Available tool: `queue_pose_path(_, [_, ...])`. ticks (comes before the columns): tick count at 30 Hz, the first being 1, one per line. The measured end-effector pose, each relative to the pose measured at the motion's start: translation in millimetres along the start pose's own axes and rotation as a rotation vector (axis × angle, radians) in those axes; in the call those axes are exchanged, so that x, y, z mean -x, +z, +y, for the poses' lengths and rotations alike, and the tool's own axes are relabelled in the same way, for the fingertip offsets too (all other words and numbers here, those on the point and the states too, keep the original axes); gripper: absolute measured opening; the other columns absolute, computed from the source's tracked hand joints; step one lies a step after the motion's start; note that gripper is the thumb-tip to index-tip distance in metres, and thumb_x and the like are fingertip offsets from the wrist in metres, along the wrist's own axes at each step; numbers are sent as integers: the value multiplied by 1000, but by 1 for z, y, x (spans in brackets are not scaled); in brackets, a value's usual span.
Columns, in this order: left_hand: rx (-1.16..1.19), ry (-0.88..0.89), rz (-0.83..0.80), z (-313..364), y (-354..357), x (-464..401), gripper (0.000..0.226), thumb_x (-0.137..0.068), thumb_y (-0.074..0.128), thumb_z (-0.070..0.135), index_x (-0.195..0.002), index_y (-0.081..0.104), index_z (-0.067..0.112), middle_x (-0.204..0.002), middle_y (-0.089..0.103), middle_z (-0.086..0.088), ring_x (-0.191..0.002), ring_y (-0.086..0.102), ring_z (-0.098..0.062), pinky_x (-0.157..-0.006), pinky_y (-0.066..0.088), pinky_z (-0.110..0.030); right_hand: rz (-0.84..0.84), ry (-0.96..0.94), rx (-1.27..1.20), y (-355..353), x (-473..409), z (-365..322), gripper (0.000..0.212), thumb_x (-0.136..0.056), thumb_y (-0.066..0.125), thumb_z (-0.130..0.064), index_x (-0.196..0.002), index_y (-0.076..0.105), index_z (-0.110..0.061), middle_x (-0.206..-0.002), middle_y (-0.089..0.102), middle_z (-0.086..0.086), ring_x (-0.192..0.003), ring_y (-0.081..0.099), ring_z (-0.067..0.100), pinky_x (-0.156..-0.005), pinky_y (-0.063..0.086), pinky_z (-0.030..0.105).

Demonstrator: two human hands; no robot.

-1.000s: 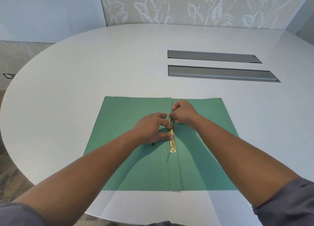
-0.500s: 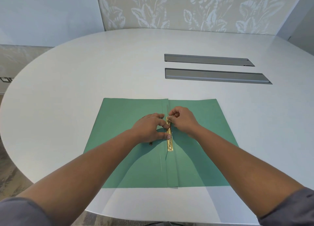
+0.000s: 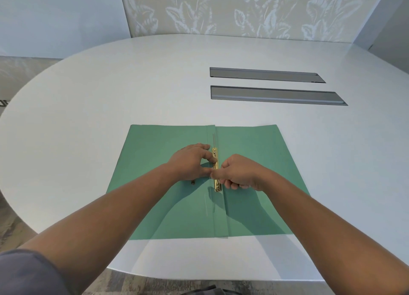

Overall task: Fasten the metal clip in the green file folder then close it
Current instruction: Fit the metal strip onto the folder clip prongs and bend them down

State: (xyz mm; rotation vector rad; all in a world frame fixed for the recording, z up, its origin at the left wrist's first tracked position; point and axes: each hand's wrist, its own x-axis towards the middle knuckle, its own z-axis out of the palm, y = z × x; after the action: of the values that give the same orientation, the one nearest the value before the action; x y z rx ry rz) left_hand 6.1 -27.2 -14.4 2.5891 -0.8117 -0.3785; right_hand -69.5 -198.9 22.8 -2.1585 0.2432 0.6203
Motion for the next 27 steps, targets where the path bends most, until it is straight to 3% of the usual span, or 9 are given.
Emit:
queue_pose_path(5, [-9,-5,6,2,-2,1,49,-76,73,66,-120,68,43,-160,38,13,-144,39,-13,-112,35,-38,6,-15,195,-2,12,5,14,-77,68,-15,-64,67,-8,-56,62,9,-47,47,18,-50,39,24])
queue_pose_path(9, [-24,-3,4,2,-2,0,53,-74,72,69,-120,68,44,-160,38,12,-142,43,-14,-114,36,-39,26,-22,174,0,16,8,4,-78,69,-2,-75,71,0,-57,66,7,-43,55,12,-50,48,21])
queue_pose_path(13, [0,-1,-9,1,-1,1,62,-69,77,69,-123,69,41,-161,37,8,-143,42,-17,-117,33,-43,93,-52,203,3,17,9,8,-78,72,-4,-85,75,-7,-59,66,0,-45,58,10,-52,51,21])
queue_pose_path(17, [50,-23,13,2,0,1,62,-65,80,68,-119,71,39,-160,39,9,-142,44,-17,-117,33,-43,135,-123,410,6,22,5,15,-78,70,-11,-84,80,-20,-74,74,-7,-69,67,16,-67,54,28])
queue_pose_path(23, [65,-50,13,4,-1,1,63,-64,81,68,-119,71,39,-159,40,12,-140,45,-16,-115,35,-45,96,-147,536,9,27,-4,21,-85,63,-10,-87,81,-20,-87,77,2,-80,69,22,-65,51,27])
queue_pose_path(27, [69,-61,14,5,-1,1,61,-65,82,66,-118,72,38,-159,40,12,-139,46,-16,-115,36,-44,58,-152,572,8,30,-8,23,-85,61,-7,-86,80,-19,-87,76,3,-76,65,22,-60,48,24])
